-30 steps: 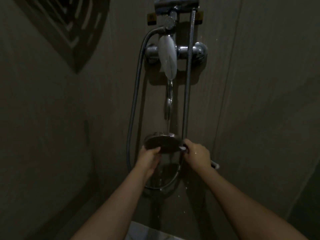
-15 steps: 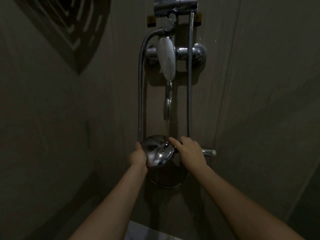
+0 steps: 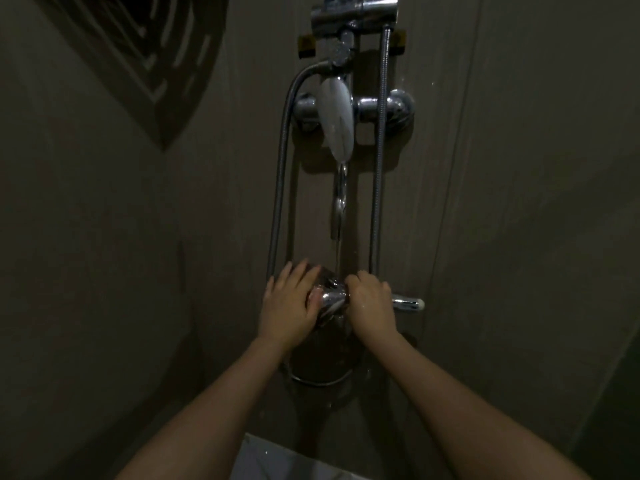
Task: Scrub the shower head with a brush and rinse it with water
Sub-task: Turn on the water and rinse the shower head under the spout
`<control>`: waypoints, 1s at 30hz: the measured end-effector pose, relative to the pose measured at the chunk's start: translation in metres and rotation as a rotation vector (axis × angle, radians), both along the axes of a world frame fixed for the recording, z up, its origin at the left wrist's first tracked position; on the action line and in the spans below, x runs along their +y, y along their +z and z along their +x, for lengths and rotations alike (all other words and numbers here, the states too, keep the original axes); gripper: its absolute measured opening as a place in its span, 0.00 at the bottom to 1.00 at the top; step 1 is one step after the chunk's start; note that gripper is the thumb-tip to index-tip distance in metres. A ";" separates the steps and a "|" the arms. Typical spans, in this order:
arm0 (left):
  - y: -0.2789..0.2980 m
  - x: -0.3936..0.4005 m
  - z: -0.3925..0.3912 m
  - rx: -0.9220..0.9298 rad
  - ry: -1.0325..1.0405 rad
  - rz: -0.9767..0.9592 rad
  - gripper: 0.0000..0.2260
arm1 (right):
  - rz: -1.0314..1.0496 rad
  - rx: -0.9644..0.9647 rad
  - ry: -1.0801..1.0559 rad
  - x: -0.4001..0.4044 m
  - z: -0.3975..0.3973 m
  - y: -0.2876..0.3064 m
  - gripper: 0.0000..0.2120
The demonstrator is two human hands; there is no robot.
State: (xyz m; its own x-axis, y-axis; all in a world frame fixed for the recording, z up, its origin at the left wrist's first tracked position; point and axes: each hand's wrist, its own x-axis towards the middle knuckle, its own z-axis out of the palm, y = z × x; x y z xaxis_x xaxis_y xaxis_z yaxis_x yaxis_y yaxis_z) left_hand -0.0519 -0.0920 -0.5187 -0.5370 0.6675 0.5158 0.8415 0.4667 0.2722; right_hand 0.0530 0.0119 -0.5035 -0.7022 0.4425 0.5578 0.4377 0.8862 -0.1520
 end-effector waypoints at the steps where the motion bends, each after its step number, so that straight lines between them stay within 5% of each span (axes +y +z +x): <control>1: 0.000 -0.001 -0.004 -0.058 0.023 0.034 0.23 | -0.013 0.022 0.027 0.001 -0.001 0.000 0.09; 3: 0.001 0.000 -0.011 -0.339 0.150 0.184 0.24 | -0.040 0.010 0.052 0.002 -0.004 0.001 0.09; 6: 0.006 -0.002 -0.024 -1.013 0.287 0.416 0.27 | -0.071 -0.080 0.101 0.008 -0.005 0.004 0.09; 9: -0.003 -0.010 -0.038 -1.358 0.258 0.629 0.16 | -0.037 -0.199 0.120 0.018 0.002 0.009 0.12; 12: 0.000 -0.021 -0.028 -1.485 0.269 0.727 0.15 | -0.004 -0.245 0.089 0.023 0.010 0.014 0.16; 17: 0.012 -0.028 -0.012 -1.717 -0.056 0.994 0.18 | -0.252 -0.276 0.095 0.028 0.007 0.014 0.21; 21: 0.010 -0.017 0.004 -1.542 -0.183 1.045 0.10 | -0.472 -0.257 0.094 0.024 -0.003 0.012 0.21; 24: 0.009 -0.019 0.005 -1.429 -0.086 1.111 0.19 | -0.492 -0.313 0.086 0.021 -0.007 0.014 0.22; 30: 0.000 -0.033 -0.001 -1.674 -0.126 0.864 0.04 | -0.584 -0.195 0.182 0.015 -0.010 0.018 0.20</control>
State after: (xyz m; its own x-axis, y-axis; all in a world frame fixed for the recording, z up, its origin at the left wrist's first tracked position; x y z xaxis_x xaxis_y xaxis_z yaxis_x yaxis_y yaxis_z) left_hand -0.0529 -0.1248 -0.5191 -0.7484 0.6157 -0.2465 -0.4901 -0.2629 0.8311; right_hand 0.0432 0.0268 -0.4854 -0.8589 0.4990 0.1152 0.3564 0.7439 -0.5653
